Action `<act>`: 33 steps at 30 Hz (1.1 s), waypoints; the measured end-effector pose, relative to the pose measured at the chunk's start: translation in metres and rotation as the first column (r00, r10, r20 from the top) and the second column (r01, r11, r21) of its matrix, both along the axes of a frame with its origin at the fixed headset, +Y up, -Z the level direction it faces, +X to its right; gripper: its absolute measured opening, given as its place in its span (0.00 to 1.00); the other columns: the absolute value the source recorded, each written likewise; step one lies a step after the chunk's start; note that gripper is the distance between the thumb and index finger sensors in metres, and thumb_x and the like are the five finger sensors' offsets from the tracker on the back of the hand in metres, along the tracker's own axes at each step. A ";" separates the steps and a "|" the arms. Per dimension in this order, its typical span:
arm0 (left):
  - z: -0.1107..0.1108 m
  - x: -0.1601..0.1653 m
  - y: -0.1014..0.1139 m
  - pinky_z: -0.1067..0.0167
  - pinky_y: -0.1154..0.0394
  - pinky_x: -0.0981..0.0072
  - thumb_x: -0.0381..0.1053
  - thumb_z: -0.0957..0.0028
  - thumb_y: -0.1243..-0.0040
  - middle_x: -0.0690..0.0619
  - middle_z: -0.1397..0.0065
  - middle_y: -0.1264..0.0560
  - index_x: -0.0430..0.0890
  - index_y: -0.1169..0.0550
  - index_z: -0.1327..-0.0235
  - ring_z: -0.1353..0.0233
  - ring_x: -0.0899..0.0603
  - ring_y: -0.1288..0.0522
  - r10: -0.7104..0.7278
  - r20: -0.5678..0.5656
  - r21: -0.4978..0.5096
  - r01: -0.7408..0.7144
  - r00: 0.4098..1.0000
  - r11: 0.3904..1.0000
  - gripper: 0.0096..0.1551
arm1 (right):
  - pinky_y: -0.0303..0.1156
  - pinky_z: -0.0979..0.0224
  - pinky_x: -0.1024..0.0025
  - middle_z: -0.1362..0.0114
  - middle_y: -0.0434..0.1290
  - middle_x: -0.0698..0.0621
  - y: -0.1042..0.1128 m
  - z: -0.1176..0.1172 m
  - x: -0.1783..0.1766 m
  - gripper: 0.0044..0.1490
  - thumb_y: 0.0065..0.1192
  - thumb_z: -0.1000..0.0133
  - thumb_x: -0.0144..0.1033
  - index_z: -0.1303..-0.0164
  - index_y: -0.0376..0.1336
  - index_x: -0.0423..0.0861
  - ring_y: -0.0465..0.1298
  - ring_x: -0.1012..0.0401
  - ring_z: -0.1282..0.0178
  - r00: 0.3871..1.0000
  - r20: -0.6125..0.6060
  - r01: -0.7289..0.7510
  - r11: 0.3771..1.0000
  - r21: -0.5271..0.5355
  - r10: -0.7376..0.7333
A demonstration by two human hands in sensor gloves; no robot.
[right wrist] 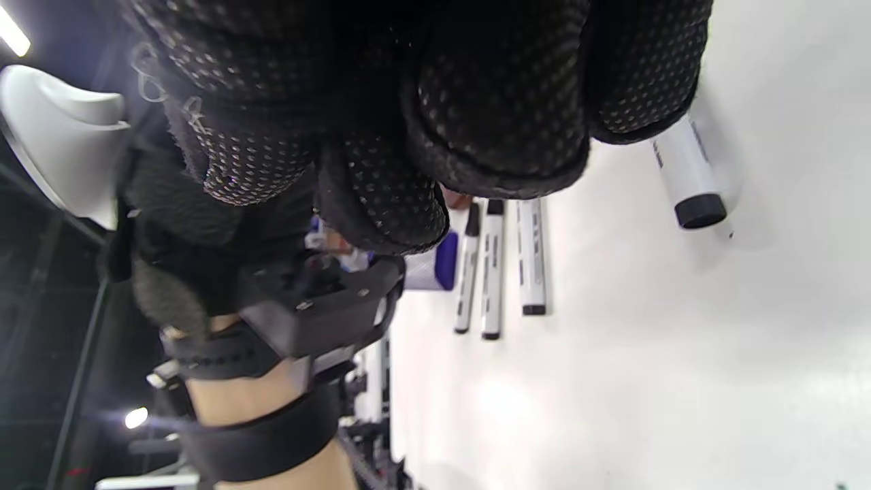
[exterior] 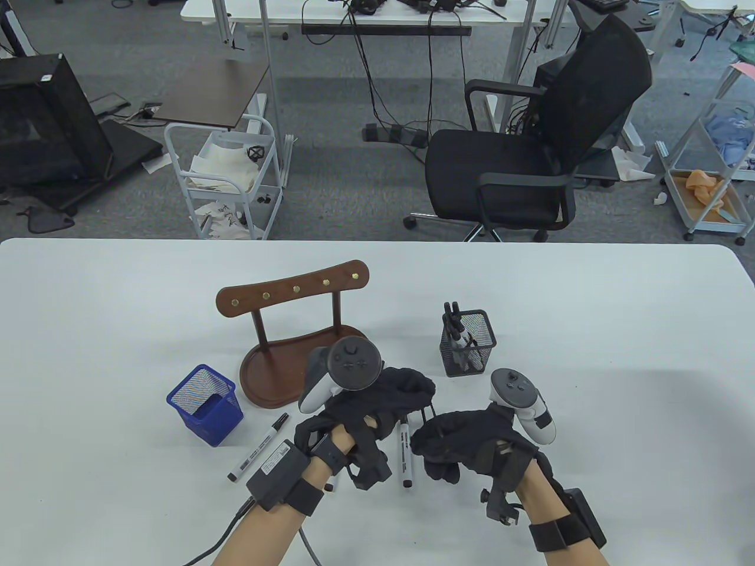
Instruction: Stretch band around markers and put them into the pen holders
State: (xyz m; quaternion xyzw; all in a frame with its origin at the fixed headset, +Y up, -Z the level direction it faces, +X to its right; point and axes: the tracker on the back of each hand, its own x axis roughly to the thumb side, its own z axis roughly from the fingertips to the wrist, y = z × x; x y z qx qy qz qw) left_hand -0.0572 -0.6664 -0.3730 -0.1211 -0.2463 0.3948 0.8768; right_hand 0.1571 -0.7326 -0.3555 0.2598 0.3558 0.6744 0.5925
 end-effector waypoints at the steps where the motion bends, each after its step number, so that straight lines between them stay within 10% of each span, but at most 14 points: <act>1: 0.000 -0.002 -0.002 0.29 0.37 0.25 0.47 0.44 0.31 0.44 0.34 0.14 0.45 0.17 0.41 0.26 0.31 0.24 -0.004 0.010 -0.008 0.004 1.000 1.000 0.19 | 0.74 0.34 0.46 0.55 0.88 0.58 -0.002 0.000 0.000 0.24 0.77 0.49 0.43 0.43 0.74 0.50 0.85 0.58 0.63 0.999 -0.030 0.033 0.999 -0.028 -0.034; 9: 0.004 -0.008 -0.005 0.28 0.38 0.25 0.47 0.44 0.32 0.45 0.34 0.14 0.46 0.17 0.40 0.24 0.30 0.25 0.125 0.080 -0.110 -0.116 0.989 0.987 0.20 | 0.68 0.26 0.41 0.35 0.79 0.52 0.003 0.000 0.008 0.33 0.80 0.50 0.43 0.34 0.69 0.57 0.79 0.52 0.41 0.973 -0.052 0.221 0.974 -0.054 -0.224; 33: 0.030 -0.042 0.000 0.29 0.47 0.18 0.50 0.38 0.41 0.32 0.16 0.35 0.40 0.36 0.21 0.19 0.22 0.40 -0.026 -0.061 -0.092 0.020 0.998 0.996 0.34 | 0.68 0.27 0.40 0.32 0.77 0.51 -0.003 0.009 0.012 0.38 0.79 0.49 0.46 0.30 0.63 0.60 0.78 0.50 0.39 0.998 0.023 0.064 0.998 0.022 -0.065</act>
